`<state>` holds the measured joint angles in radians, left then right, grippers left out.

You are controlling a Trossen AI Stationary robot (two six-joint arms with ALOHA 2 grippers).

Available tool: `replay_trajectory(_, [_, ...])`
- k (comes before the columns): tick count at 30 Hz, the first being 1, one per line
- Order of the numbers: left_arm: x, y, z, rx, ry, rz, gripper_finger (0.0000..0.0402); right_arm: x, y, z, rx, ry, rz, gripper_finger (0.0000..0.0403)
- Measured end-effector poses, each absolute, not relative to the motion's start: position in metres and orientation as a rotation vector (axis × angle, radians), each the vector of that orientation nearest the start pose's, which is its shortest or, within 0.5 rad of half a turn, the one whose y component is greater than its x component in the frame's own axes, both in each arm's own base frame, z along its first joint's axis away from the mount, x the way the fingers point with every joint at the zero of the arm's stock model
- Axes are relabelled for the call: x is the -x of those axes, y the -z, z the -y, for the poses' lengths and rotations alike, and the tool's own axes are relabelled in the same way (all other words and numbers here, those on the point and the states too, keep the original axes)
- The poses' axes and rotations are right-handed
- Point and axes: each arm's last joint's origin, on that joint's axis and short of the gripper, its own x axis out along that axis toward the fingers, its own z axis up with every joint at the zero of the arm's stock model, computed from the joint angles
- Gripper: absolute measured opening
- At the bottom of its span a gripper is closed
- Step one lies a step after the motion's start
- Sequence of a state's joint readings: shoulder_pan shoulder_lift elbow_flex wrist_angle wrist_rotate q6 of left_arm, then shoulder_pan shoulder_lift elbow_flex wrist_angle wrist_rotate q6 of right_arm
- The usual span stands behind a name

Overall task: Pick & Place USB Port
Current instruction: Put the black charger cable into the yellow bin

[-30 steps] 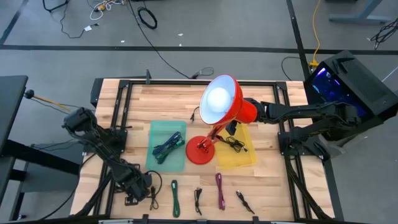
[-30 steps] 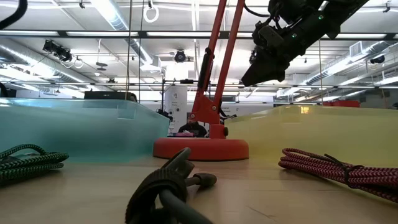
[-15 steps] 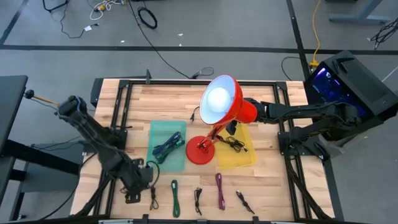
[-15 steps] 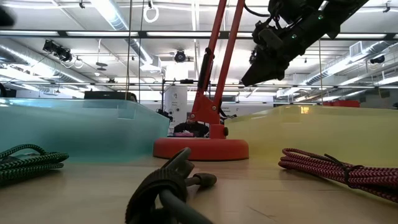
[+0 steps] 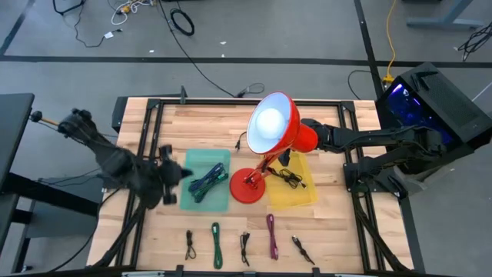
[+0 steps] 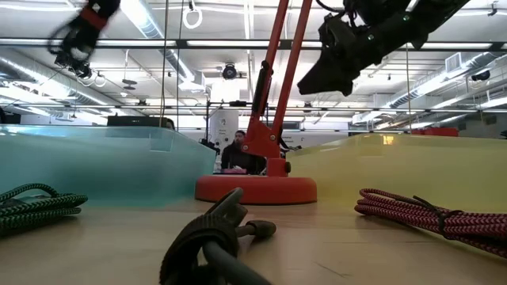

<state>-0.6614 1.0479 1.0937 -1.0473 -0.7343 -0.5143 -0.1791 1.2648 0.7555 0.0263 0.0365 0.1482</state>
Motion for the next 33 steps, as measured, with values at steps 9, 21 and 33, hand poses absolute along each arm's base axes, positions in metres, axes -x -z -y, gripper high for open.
replay_trajectory(9, [-0.151,-0.301,0.043,-0.094,-0.276,-0.411,0.0034,-0.268,-0.251,0.049,-0.169,0.211,-0.381,0.0119])
replay_trajectory(21, [-0.186,-0.243,-0.023,-0.011,-0.270,0.017,0.0034,-0.275,-0.266,0.038,-0.109,0.154,-0.226,0.0119])
replay_trajectory(33, [-0.252,-0.251,-0.060,0.000,-0.153,0.151,0.0034,-0.277,-0.275,0.039,-0.039,0.149,-0.140,0.0119])
